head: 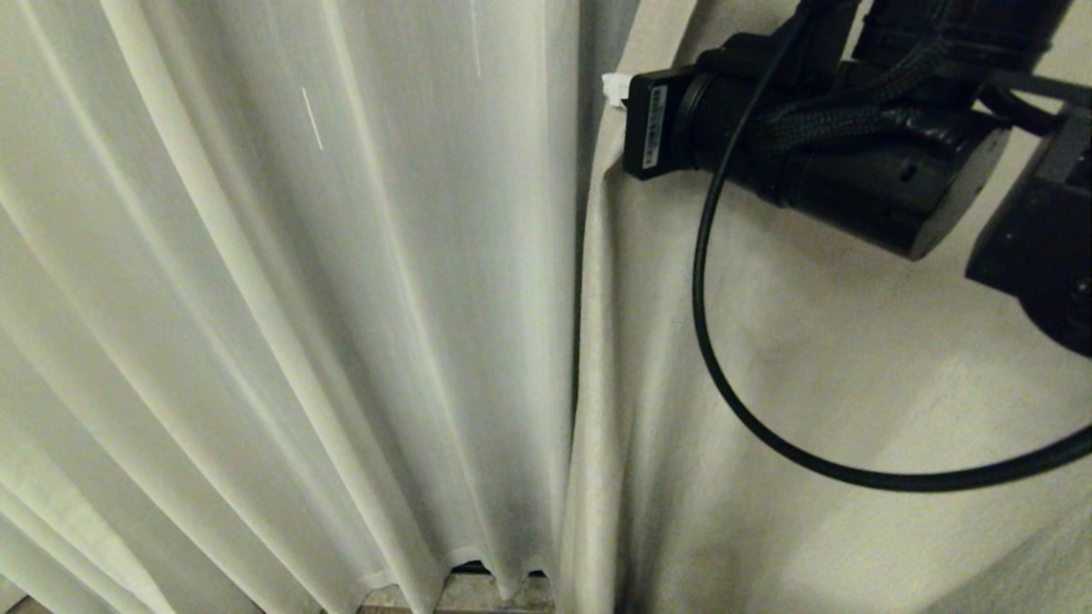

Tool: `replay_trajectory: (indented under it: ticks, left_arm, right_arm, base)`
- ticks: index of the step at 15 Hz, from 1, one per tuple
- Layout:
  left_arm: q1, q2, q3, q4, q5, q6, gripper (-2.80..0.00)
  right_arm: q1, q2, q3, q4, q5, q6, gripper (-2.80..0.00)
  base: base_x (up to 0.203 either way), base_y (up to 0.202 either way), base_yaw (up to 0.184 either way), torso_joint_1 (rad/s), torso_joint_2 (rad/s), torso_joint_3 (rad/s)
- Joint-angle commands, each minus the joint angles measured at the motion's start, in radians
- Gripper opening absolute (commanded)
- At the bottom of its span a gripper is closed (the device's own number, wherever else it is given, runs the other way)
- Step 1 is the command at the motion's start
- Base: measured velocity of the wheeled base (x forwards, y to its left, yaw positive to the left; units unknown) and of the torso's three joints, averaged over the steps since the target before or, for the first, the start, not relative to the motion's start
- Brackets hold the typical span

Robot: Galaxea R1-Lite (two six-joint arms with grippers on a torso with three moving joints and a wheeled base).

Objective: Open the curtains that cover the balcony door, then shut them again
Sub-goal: Close the outer curtains on both sides

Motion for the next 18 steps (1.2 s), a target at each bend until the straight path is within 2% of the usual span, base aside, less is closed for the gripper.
replay_trajectory:
  ticks: [1, 12, 18]
  left_arm:
    - [0.0, 0.0, 0.0, 0.0, 0.0, -0.001, -2.8]
    - [0.0, 0.0, 0.0, 0.0, 0.002, -0.001, -2.8]
    - [0.0, 0.0, 0.0, 0.0, 0.001, -0.001, -2.8]
  right_arm:
    - [0.007, 0.017, 0.0, -0.02, -0.001, -0.001, -2.8]
    - [0.061, 0.056, 0.0, -0.115, -0.001, 0.0, -2.8]
    - [0.09, 0.096, -0.04, -0.119, -0.002, -0.003, -2.8]
  base:
    - [0.0, 0.0, 0.0, 0.0, 0.0, 0.0]
    - [0.0, 0.0, 0.0, 0.0, 0.0, 0.0]
    - [0.0, 0.0, 0.0, 0.0, 0.0, 0.0]
